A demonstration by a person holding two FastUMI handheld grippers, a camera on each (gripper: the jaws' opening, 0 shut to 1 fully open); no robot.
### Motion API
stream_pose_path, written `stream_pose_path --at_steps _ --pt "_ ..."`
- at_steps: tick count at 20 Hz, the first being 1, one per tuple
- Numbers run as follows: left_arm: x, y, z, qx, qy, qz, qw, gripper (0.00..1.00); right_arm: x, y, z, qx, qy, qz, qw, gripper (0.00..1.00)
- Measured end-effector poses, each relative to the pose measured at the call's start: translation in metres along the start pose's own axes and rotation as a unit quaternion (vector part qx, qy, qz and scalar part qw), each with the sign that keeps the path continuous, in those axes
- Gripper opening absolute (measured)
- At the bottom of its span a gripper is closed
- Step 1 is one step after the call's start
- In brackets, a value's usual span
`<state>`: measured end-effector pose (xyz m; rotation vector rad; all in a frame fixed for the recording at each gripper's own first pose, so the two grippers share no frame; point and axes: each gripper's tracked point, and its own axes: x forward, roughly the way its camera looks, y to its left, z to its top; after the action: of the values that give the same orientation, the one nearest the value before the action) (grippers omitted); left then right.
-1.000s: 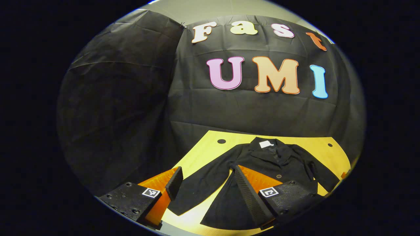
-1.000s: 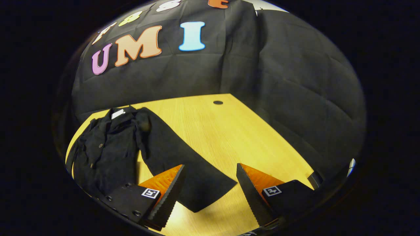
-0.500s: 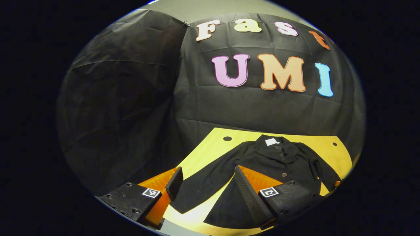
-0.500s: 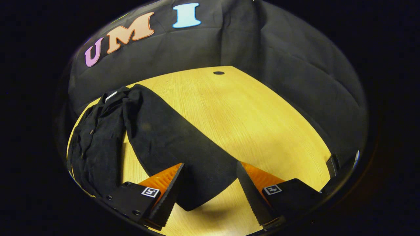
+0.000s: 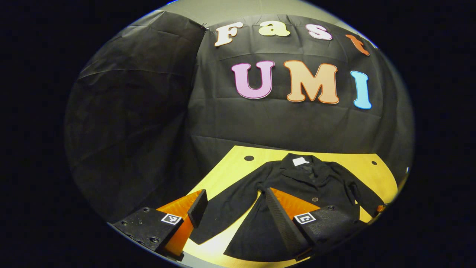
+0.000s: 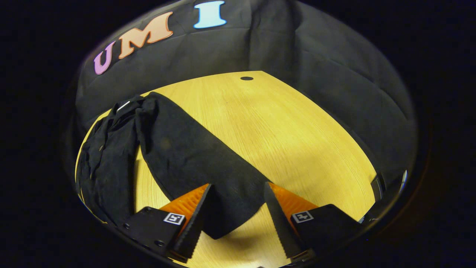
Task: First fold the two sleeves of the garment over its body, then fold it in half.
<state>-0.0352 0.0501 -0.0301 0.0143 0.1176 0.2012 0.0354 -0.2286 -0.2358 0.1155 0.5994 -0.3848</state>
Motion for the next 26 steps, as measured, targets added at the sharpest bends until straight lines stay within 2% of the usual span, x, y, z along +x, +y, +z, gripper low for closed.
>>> stream_pose_path --at_steps 1,2,4,5,7,8,9,11,13,16,26 --pt "0.002 -0.001 0.000 0.000 0.001 -0.003 1.000 0.94 0.001 0.001 0.001 0.005 -0.002 -0.003 1.000 0.80" --pt "0.002 -0.001 -0.001 0.000 0.002 -0.004 1.000 0.94 0.003 0.001 0.000 0.006 -0.003 -0.004 1.000 0.77" --pt "0.005 -0.002 0.000 -0.001 0.000 -0.007 1.000 0.94 0.003 0.008 0.002 0.001 -0.010 -0.001 1.000 0.58" --pt "0.006 -0.003 0.000 -0.001 0.000 -0.009 1.000 0.94 0.005 0.009 0.001 -0.008 -0.017 -0.001 1.000 0.43" --pt "0.008 -0.005 0.000 -0.003 0.000 -0.011 1.000 0.94 0.005 0.011 0.000 -0.013 -0.038 -0.001 0.999 0.29" --pt "0.009 -0.004 0.000 -0.004 -0.001 -0.011 1.000 0.94 0.005 0.013 0.000 -0.008 -0.050 0.004 0.999 0.27" --pt "0.009 -0.004 0.000 -0.004 -0.001 -0.011 1.000 0.94 0.004 0.015 0.000 0.008 -0.056 0.011 0.998 0.19" --pt "0.011 -0.004 -0.001 -0.004 0.000 -0.013 1.000 0.94 0.001 0.019 -0.003 0.046 -0.050 0.026 0.997 0.12" --pt "0.013 -0.003 -0.001 -0.005 0.000 -0.013 1.000 0.94 0.005 0.019 -0.002 0.063 -0.039 0.034 0.997 0.07" --pt "0.013 0.001 -0.004 -0.008 0.001 -0.011 1.000 0.94 0.003 0.016 -0.003 0.042 -0.033 0.034 0.998 0.03" --pt "0.008 0.013 -0.011 -0.018 0.004 -0.013 1.000 0.94 -0.001 0.015 -0.002 0.044 -0.006 0.030 0.999 0.03"
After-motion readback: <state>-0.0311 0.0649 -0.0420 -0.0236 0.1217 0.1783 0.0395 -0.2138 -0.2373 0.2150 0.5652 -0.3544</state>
